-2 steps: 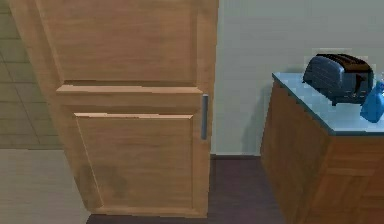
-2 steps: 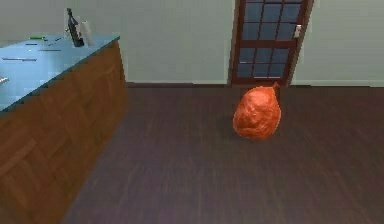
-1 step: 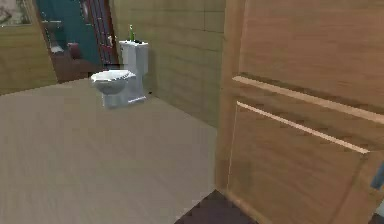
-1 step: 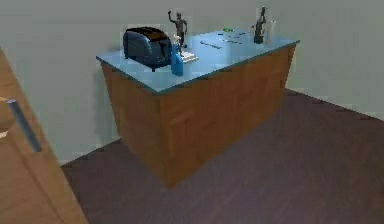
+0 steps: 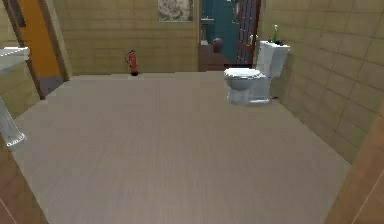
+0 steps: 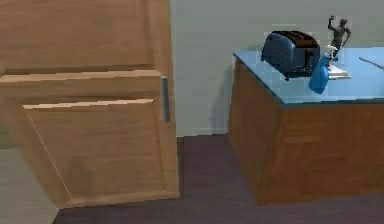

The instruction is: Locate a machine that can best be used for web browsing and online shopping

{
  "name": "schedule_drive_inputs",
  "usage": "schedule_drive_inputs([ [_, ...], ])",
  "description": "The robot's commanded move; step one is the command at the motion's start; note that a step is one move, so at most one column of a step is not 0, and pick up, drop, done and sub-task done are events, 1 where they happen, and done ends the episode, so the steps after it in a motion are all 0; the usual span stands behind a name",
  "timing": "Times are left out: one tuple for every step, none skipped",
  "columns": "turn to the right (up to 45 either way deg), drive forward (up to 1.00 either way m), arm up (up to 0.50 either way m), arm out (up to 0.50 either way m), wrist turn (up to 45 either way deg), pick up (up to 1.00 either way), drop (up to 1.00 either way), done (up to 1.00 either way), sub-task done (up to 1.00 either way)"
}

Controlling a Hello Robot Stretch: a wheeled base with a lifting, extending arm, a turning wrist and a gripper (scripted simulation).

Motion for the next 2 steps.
schedule_drive_inputs([
  [0.0, 1.00, 0.00, 0.00, 0.0, 0.00, 0.00, 0.00, 0.00],
  [0.0, 1.00, 0.00, 0.00, 0.0, 0.00, 0.00, 0.00, 0.00],
])
